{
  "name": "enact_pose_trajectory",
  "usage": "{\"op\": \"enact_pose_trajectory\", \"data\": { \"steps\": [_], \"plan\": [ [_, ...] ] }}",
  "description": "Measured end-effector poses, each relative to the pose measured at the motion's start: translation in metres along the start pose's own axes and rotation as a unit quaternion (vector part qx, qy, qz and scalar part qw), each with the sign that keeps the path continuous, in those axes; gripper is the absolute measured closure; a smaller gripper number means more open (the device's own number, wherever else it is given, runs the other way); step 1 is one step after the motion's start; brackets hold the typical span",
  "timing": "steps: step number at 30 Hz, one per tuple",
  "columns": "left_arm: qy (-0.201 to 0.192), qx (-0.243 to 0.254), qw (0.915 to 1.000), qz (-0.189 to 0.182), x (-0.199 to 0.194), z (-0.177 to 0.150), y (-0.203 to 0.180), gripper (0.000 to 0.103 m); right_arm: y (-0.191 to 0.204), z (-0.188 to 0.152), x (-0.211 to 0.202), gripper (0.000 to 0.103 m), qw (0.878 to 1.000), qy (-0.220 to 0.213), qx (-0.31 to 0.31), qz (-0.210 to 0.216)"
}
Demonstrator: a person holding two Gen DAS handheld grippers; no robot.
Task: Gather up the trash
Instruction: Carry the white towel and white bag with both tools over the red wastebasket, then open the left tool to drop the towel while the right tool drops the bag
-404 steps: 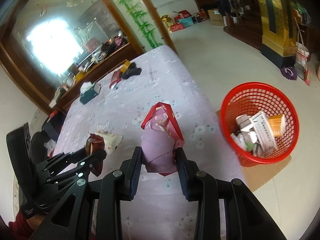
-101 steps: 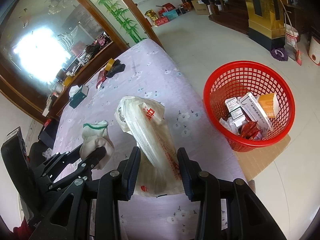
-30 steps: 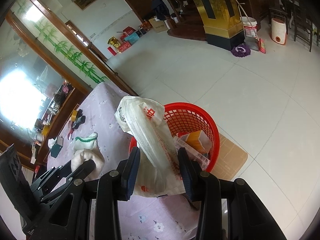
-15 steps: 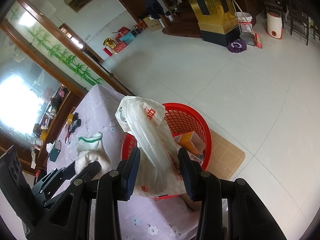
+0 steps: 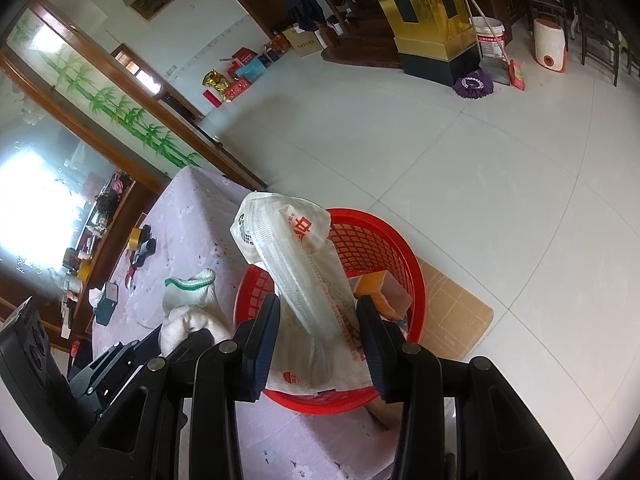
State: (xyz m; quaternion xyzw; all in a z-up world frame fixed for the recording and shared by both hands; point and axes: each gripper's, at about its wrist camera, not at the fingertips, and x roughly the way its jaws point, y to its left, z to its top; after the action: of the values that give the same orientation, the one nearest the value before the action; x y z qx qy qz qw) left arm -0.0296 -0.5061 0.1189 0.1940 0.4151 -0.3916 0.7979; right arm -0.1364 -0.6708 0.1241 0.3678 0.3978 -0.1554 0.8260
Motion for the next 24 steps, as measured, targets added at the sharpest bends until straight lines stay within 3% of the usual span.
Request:
{"op": "enact_pose_trajectory", "data": {
  "steps": [24],
  "plan": [
    [0.015, 0.009, 0.9998, -0.006, 0.024, -0.001, -0.006, 0.067, -0.003, 0.01, 0.022, 0.059, 1.0, 0.02, 0.0, -0.008]
  ]
}}
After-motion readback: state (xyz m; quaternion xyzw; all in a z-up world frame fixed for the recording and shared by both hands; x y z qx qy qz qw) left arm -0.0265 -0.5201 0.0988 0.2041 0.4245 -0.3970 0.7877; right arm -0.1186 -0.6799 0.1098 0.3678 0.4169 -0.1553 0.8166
